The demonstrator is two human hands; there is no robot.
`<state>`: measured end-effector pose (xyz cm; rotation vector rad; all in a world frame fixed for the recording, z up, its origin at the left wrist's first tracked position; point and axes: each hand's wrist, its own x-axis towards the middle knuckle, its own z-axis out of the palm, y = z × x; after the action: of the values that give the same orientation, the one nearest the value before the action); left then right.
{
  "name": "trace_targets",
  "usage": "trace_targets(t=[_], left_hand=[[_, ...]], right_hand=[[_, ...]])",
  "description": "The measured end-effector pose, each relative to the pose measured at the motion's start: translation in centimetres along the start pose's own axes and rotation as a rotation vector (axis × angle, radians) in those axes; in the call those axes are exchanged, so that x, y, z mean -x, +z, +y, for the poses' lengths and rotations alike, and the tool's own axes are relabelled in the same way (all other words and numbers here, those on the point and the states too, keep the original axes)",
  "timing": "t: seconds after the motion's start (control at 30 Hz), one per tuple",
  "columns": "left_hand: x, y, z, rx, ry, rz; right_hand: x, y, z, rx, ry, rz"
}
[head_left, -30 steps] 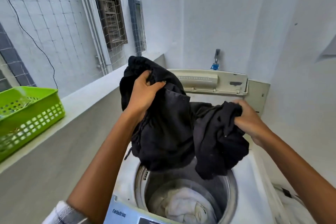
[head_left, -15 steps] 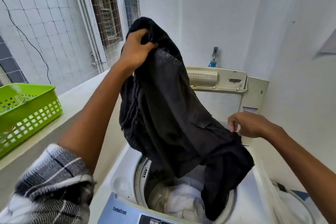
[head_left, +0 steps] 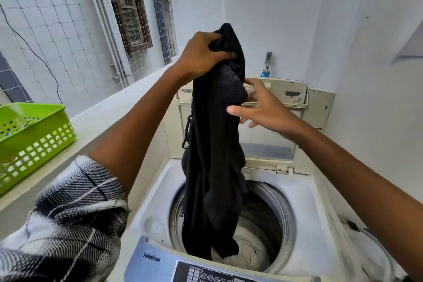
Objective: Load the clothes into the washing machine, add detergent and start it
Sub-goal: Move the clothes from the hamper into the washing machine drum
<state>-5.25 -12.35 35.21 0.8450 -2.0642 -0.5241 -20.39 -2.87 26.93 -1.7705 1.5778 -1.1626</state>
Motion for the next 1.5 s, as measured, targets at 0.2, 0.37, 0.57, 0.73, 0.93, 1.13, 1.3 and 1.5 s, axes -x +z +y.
trace_targets(t=[0.2, 0.37, 0.57, 0.73, 0.93, 1.13, 1.3, 1.5], left_hand=[[0.5, -2.3, -0.5, -0.248, 0.012, 0.11], [1.8, -0.3, -0.5, -0.256, 0.033, 0.164], [4.2, 5.0, -2.1, -0.533, 0.012, -0.002], [6.9, 10.9, -6.0, -0.424, -0.151, -0.471], [11.6, 16.3, -10.2, -0.509, -0.272, -0.886], [14.8, 19.7, -10.4, -0.208, -0.383, -0.957], [17.4, 24.2, -8.3, 0.182, -0.402, -0.766], [19.3, 32.4, -4.0, 0.386, -0.459, -0.723]], right_hand=[[-1.8, -0.8, -1.6, -0.05, -0.057, 0.315], [-1.7, 0.5, -0.2, 0.101, -0.175, 0.541], [-0.1, 1.4, 5.2, 0.577, -0.034, 0.414], [1.3, 1.9, 11.3, 0.632, 0.22, 0.224], [5.0, 3.0, 18.4, 0.627, 0.485, -0.169], [8.4, 2.2, 20.0, 0.472, 0.527, -0.253], [12.0, 0.4, 21.5, 0.287, 0.463, -0.049], [18.0, -3.1, 25.0, 0.028, 0.489, 0.246]])
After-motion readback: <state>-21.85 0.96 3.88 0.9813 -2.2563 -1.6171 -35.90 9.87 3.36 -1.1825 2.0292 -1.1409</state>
